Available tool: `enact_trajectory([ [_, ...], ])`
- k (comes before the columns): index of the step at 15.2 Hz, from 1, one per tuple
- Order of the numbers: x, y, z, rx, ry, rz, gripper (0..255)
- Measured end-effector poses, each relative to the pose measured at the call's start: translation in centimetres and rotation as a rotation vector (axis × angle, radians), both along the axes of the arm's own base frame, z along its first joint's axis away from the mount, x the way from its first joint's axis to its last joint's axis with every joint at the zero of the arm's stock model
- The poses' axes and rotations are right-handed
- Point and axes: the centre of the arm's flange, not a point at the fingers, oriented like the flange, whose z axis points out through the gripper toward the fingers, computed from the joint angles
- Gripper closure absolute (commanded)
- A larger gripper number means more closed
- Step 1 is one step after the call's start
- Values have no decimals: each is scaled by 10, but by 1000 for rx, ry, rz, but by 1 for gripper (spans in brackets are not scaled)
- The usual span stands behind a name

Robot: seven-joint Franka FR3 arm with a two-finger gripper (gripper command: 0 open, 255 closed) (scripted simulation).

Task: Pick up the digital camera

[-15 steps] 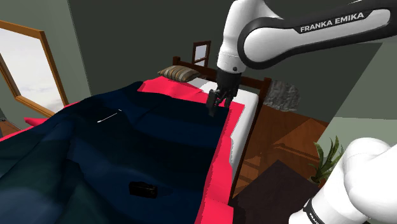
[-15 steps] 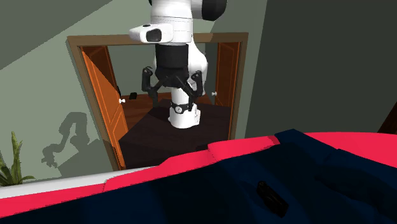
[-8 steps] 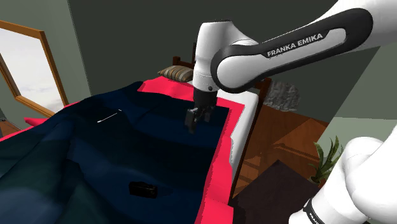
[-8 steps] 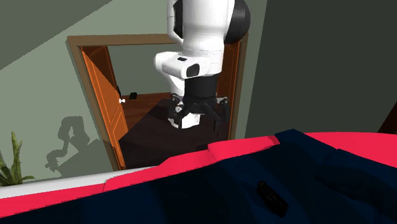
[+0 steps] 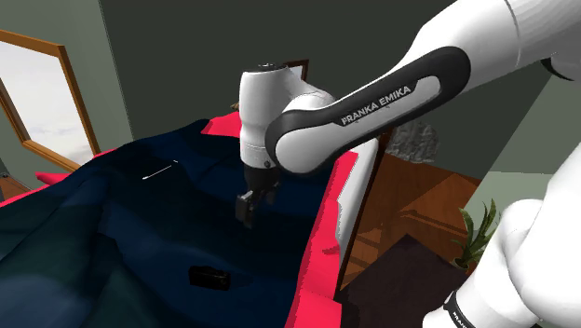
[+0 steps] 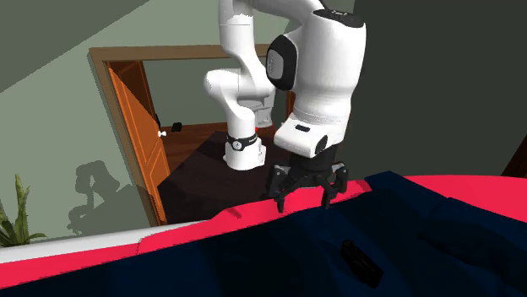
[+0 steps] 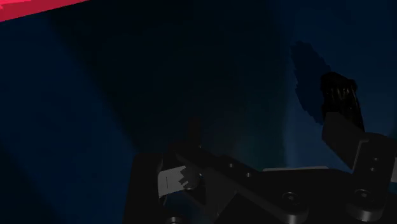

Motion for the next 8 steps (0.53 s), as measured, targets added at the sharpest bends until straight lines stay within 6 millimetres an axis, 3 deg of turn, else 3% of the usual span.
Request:
enact_trajectory([
  [8,-7,83,-69,-15,28,138,0],
])
